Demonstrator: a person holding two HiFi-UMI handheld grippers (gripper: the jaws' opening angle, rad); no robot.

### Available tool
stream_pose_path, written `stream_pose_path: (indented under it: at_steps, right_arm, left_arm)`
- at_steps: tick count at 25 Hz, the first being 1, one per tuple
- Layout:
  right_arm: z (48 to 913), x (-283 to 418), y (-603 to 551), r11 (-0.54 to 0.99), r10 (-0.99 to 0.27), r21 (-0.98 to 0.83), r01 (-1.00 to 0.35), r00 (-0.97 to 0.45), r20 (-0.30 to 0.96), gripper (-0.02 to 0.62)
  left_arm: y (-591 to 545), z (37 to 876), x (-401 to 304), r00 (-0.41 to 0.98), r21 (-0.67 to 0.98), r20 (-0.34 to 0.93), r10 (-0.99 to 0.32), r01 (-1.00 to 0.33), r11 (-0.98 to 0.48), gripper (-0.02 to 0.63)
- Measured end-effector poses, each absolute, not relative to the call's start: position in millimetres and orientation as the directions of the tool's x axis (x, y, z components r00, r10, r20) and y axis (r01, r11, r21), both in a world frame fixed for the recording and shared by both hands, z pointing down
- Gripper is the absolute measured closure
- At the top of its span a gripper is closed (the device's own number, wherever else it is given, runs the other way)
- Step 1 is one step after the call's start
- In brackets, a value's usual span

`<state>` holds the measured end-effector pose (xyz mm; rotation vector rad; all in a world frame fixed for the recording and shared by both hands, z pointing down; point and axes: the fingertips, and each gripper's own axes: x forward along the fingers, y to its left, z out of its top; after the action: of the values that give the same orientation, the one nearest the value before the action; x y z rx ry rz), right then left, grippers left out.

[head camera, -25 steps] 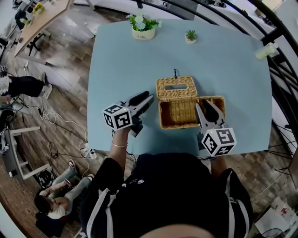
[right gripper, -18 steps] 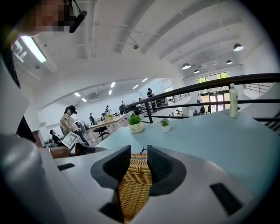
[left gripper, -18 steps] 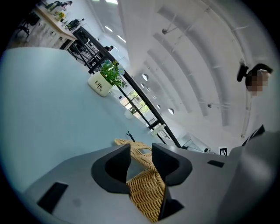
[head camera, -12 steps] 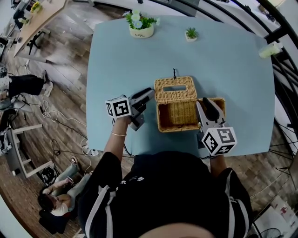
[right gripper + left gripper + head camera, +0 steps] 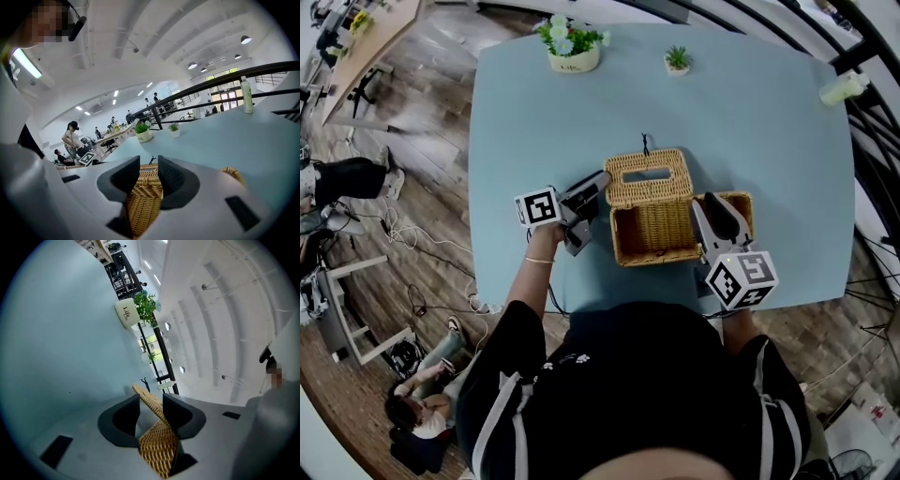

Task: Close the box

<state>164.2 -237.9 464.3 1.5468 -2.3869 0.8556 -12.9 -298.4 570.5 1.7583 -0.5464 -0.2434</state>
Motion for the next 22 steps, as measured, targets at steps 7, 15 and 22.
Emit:
stream_pose_path:
  at_steps: [7,15,22]
  right_arm:
    - [467,162,-237,0.302,-0.775,-0.388,-0.871,-0.461,0.432,0.474]
    - [464,165,-232,0.298,-0.781,-0.381,-0.875,-0.453,0.43,0.476]
    - [460,173,-236,0.294,-0.802,-0.355,-0.888,-0.431,0.413,0.477]
  left_arm:
    - [-309,570,-8,0.863,0.977,0.057,-0.502,-0.151,-0.148,0.476]
    - [-313,553,-11,0.843,0.96,0.06,-0.534,-0.196,-0.202,0.498]
    - [-317,524,-15,0.832,0.908,0.047,-0.553,-0.266,-0.323,0.531]
